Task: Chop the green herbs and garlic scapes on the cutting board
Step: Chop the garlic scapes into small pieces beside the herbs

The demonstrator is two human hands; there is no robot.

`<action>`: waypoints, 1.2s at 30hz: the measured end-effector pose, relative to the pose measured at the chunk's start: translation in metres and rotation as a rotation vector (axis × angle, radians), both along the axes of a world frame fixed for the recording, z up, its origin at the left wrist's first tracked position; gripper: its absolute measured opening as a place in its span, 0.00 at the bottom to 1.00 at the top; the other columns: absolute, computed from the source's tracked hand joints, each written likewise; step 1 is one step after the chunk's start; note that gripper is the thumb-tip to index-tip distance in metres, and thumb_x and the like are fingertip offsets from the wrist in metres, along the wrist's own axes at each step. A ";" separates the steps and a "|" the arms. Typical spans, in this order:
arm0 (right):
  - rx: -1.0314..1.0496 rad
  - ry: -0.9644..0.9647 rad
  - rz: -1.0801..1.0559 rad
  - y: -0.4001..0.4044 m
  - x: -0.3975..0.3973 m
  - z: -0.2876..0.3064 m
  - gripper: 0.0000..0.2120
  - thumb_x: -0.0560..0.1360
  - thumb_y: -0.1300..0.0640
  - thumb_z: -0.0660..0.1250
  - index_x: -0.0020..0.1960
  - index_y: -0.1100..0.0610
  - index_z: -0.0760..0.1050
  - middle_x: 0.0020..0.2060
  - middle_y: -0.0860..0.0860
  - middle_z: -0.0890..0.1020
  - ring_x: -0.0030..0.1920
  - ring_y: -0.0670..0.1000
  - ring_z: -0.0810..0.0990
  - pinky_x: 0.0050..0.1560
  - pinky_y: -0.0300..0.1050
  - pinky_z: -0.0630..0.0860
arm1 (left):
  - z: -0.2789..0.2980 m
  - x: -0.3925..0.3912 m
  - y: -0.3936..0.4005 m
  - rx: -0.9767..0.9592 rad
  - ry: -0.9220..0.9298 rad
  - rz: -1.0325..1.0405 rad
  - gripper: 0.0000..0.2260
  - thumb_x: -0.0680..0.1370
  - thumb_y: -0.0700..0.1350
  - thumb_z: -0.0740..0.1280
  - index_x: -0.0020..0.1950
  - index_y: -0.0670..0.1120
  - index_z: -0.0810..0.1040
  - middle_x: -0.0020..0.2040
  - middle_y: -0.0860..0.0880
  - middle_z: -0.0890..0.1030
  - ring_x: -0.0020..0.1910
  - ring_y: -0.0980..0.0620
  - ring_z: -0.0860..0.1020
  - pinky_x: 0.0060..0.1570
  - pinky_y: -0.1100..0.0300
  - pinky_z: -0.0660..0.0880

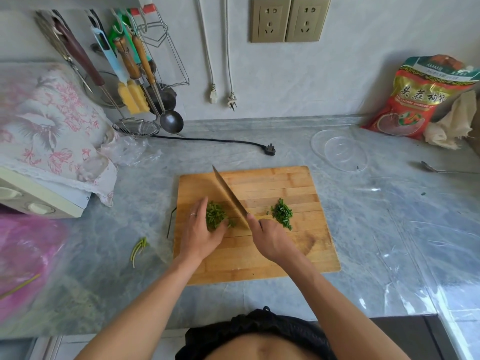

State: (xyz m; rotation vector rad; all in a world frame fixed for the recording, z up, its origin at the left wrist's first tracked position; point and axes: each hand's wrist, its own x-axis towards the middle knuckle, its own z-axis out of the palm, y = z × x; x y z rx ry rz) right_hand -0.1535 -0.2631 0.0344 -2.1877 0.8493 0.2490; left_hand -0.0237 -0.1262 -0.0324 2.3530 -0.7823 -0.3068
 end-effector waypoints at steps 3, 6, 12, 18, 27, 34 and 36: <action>0.133 -0.052 -0.066 -0.001 -0.004 0.001 0.29 0.81 0.37 0.47 0.41 0.59 0.72 0.32 0.54 0.75 0.31 0.52 0.74 0.34 0.47 0.73 | 0.003 0.003 0.002 -0.144 -0.002 0.084 0.23 0.79 0.53 0.67 0.73 0.47 0.71 0.74 0.49 0.69 0.74 0.51 0.65 0.72 0.51 0.65; 0.459 -0.122 -0.239 -0.002 -0.010 0.005 0.28 0.81 0.36 0.49 0.39 0.58 0.71 0.28 0.52 0.73 0.23 0.48 0.68 0.25 0.40 0.68 | 0.008 0.001 0.005 -0.234 -0.092 0.088 0.15 0.79 0.45 0.68 0.66 0.44 0.78 0.67 0.50 0.76 0.68 0.53 0.71 0.67 0.52 0.71; 0.990 -0.166 -0.482 -0.001 -0.013 0.007 0.26 0.79 0.34 0.52 0.42 0.57 0.68 0.28 0.50 0.69 0.26 0.49 0.63 0.25 0.41 0.62 | 0.017 -0.007 0.007 -0.150 -0.353 -0.229 0.22 0.78 0.35 0.65 0.73 0.43 0.71 0.72 0.46 0.72 0.71 0.48 0.70 0.68 0.57 0.70; 1.063 -0.164 -0.504 0.008 -0.008 0.012 0.26 0.80 0.35 0.52 0.40 0.56 0.68 0.28 0.51 0.68 0.26 0.49 0.62 0.25 0.40 0.61 | 0.004 0.003 0.019 -0.053 -0.401 -0.227 0.20 0.75 0.33 0.67 0.68 0.41 0.77 0.68 0.45 0.77 0.67 0.46 0.74 0.64 0.46 0.74; -0.375 -0.085 0.031 0.004 -0.012 0.002 0.24 0.75 0.32 0.59 0.42 0.54 0.70 0.34 0.49 0.76 0.34 0.53 0.77 0.32 0.46 0.71 | 0.026 0.012 0.033 -0.290 -0.325 0.010 0.12 0.75 0.33 0.69 0.58 0.40 0.81 0.55 0.45 0.83 0.53 0.48 0.80 0.57 0.67 0.71; -0.341 -0.156 -0.037 0.011 -0.011 -0.001 0.23 0.76 0.34 0.61 0.37 0.53 0.69 0.30 0.48 0.75 0.30 0.51 0.74 0.28 0.44 0.68 | 0.025 0.005 0.040 -0.281 -0.308 -0.044 0.13 0.75 0.33 0.69 0.58 0.41 0.81 0.55 0.47 0.82 0.54 0.50 0.79 0.58 0.66 0.73; -0.134 -0.235 -0.143 0.009 -0.014 -0.003 0.26 0.78 0.36 0.59 0.34 0.57 0.69 0.27 0.53 0.76 0.27 0.53 0.73 0.28 0.46 0.70 | 0.022 0.002 0.044 -0.257 -0.280 -0.059 0.12 0.75 0.34 0.69 0.58 0.42 0.81 0.56 0.48 0.82 0.54 0.50 0.80 0.55 0.57 0.77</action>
